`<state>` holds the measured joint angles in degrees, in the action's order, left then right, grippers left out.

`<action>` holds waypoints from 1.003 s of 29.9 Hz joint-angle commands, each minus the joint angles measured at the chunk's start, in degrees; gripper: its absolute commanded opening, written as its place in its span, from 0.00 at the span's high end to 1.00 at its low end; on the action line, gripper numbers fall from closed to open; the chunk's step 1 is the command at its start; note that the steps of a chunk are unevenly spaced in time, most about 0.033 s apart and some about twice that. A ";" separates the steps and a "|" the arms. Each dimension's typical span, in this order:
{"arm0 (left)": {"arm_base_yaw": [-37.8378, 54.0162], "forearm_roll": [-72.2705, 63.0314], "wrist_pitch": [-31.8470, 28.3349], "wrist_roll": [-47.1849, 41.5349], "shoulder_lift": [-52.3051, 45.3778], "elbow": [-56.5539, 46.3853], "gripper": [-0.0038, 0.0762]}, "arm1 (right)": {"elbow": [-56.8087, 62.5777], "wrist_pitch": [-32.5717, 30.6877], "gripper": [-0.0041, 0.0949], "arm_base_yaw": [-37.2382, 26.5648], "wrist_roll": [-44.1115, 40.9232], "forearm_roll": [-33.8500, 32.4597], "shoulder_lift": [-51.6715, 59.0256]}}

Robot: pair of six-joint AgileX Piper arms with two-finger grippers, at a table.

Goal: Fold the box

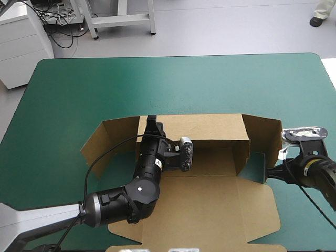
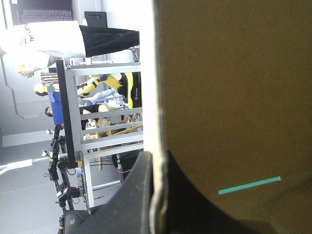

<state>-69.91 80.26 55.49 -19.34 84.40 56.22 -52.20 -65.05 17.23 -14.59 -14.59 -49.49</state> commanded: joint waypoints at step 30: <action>-0.67 -1.38 -0.19 -0.54 -1.81 0.97 0.99 | -46.65 -6.43 0.28 -7.13 12.09 7.99 -25.62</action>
<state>-70.15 79.18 55.80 -19.52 84.22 56.22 -93.53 -71.30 13.34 -6.13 -9.61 -71.84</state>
